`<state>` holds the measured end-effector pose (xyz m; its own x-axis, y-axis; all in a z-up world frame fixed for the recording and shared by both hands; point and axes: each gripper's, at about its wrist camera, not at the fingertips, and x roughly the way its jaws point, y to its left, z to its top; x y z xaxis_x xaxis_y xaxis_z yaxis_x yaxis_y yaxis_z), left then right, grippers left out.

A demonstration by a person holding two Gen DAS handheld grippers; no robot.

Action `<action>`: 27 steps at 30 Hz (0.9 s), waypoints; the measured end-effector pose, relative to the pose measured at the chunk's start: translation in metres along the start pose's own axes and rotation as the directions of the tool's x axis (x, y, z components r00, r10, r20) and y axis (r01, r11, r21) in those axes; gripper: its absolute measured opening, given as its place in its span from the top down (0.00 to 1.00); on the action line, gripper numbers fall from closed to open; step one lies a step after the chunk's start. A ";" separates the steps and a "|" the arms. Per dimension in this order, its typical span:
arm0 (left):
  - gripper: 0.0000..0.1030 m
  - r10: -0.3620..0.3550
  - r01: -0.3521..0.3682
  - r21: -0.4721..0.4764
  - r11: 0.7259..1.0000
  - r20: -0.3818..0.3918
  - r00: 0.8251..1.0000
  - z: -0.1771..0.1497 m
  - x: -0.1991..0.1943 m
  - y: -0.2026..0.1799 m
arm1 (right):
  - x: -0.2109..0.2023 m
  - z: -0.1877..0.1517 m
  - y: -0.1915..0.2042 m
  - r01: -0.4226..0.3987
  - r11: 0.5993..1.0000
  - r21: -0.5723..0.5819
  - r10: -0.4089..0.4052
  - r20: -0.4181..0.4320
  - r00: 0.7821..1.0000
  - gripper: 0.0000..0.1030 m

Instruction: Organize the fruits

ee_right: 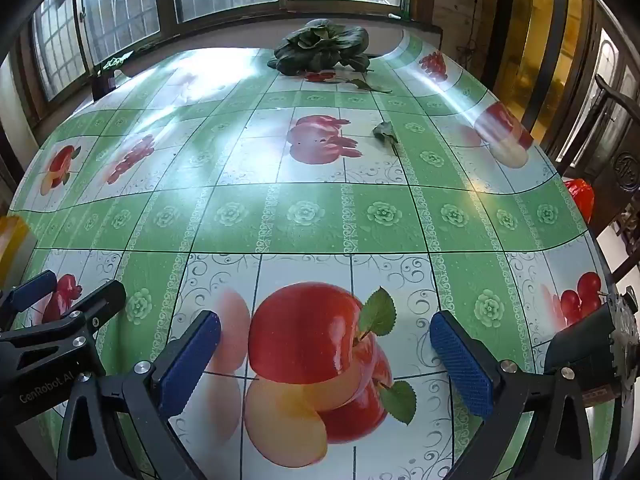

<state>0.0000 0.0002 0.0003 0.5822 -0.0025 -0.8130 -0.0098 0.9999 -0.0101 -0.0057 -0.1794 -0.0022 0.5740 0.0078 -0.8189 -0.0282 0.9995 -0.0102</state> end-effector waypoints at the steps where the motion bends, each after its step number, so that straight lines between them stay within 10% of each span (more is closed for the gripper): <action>1: 0.00 0.000 0.000 0.000 1.000 0.000 1.000 0.000 0.000 0.000 | 0.000 0.000 0.000 -0.001 1.000 0.001 0.001 0.004 1.000 0.00; 27: 0.00 0.000 0.000 0.001 1.000 0.000 1.000 -0.002 0.000 -0.003 | -0.002 0.000 0.000 0.000 1.000 0.000 0.000 0.001 1.000 0.00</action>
<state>-0.0013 -0.0026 -0.0005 0.5824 -0.0020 -0.8129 -0.0096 0.9999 -0.0093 -0.0067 -0.1796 -0.0008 0.5749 0.0084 -0.8182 -0.0283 0.9996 -0.0097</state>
